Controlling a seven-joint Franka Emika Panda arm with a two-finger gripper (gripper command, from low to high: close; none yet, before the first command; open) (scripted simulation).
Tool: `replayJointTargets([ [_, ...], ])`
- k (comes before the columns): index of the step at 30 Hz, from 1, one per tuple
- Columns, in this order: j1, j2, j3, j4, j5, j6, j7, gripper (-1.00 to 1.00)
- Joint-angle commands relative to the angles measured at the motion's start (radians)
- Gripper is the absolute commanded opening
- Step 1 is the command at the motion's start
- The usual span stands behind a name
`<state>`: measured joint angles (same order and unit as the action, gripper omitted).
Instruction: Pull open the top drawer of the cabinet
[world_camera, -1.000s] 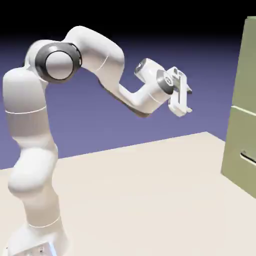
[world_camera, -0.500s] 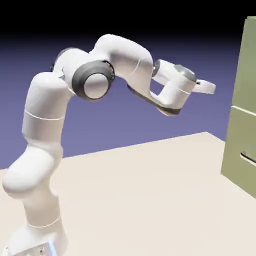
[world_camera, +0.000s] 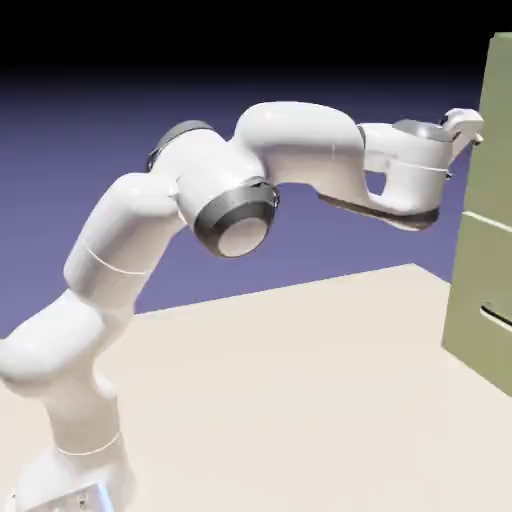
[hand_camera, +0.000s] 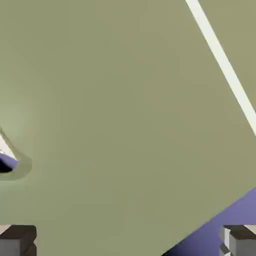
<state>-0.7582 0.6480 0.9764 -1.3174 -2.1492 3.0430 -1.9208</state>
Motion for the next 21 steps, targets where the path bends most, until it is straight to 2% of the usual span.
replayJointTargets([
  [1, -0.013, 0.020, 0.016, 0.024, -0.035, 0.000, -0.044, 0.00],
  [8, -0.085, 0.134, 0.107, 0.164, -0.236, 0.001, -0.292, 0.00],
  [21, 0.079, 0.367, 0.159, 0.422, 0.118, -0.018, -0.858, 0.00],
])
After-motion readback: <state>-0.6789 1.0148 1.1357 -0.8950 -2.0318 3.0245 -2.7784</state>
